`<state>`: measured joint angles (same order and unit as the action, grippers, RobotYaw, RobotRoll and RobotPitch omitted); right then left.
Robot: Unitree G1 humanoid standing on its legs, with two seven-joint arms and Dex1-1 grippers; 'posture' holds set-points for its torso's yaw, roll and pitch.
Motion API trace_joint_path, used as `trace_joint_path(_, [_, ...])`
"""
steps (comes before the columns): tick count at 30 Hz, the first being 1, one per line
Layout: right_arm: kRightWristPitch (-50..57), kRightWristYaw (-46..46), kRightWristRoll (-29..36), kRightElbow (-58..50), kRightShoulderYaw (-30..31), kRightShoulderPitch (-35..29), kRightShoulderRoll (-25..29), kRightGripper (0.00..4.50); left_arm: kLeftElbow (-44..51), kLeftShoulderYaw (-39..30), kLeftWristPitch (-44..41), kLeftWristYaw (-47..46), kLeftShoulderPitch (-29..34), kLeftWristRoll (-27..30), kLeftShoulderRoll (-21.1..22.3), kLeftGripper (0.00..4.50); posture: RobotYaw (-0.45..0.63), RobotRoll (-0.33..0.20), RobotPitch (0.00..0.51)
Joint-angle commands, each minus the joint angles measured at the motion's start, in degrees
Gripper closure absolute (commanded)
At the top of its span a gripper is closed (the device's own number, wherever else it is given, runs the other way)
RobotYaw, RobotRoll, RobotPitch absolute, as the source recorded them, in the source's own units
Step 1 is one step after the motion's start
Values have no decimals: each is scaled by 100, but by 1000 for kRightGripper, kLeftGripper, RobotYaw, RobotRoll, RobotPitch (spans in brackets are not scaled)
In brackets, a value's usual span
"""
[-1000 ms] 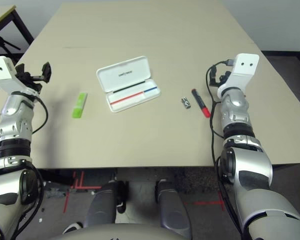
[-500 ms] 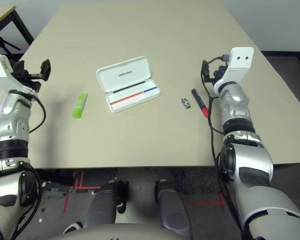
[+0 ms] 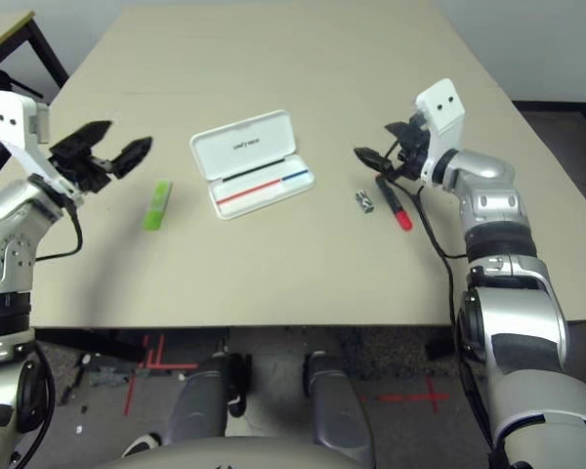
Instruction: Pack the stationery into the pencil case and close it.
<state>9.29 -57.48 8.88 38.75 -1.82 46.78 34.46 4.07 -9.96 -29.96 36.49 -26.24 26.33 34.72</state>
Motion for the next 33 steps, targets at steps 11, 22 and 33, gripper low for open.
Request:
trace_joint_path(11, [790, -667, 28, -1141, 387, -495, 162, 0, 425, 1417, -568, 564, -159, -315, 16, 19, -8, 0, 127])
trace_joint_path(22, [840, -738, 35, -1336, 438, -625, 180, 0, -341, 2371, -491, 921, -514, -1060, -190, 19, -43, 0, 110])
trace_joint_path(33, [907, -623, 45, -1528, 377, -736, 202, 0, -851, 2789, -449, 1102, -791, -1700, -344, 19, -66, 0, 103])
